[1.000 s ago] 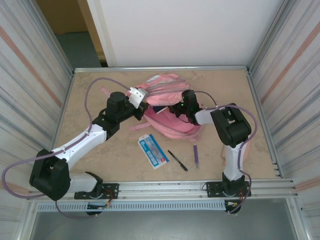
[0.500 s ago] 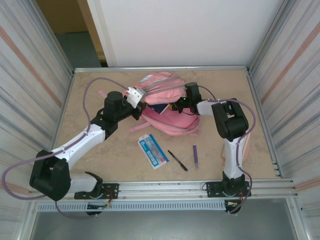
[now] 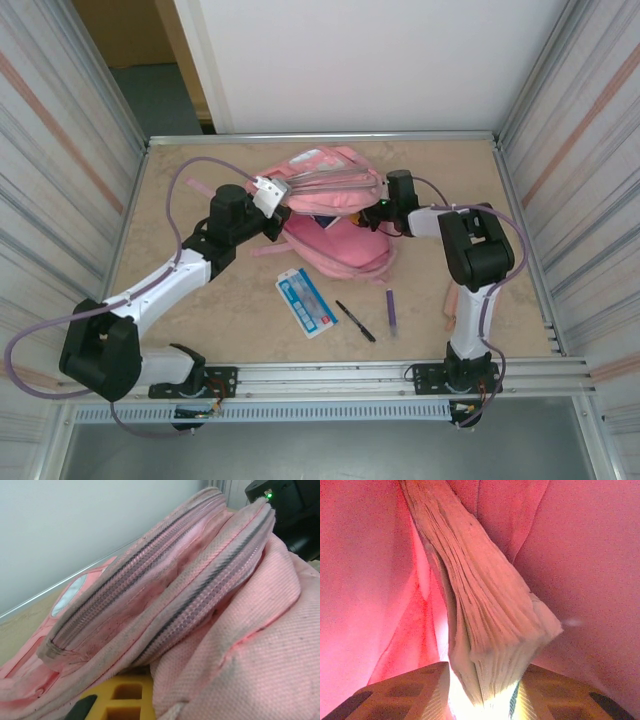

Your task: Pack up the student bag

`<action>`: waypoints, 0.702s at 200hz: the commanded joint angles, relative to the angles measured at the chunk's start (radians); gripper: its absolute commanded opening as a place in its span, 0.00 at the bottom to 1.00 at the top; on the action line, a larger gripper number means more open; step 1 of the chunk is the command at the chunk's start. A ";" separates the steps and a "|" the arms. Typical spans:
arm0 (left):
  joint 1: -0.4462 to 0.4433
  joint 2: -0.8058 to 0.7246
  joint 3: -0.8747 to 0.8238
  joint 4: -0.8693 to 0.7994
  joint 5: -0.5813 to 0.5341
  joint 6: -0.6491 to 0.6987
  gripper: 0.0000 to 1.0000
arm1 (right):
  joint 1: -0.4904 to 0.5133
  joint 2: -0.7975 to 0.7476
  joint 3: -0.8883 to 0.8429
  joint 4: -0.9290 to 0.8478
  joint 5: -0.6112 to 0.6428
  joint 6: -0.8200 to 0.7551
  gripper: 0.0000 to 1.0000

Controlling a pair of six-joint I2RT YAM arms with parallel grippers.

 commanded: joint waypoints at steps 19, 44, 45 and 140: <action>-0.001 -0.001 0.012 0.067 -0.010 -0.053 0.00 | -0.008 -0.099 -0.051 -0.038 0.048 -0.065 0.42; -0.001 0.021 -0.031 0.123 -0.083 -0.094 0.00 | -0.024 -0.161 -0.081 -0.155 0.104 -0.166 0.42; -0.001 0.023 -0.032 0.123 -0.088 -0.095 0.00 | -0.024 -0.165 -0.082 -0.159 0.108 -0.173 0.42; -0.010 0.132 -0.029 0.091 -0.337 -0.220 0.00 | 0.050 -0.421 -0.041 -0.692 0.305 -0.535 0.44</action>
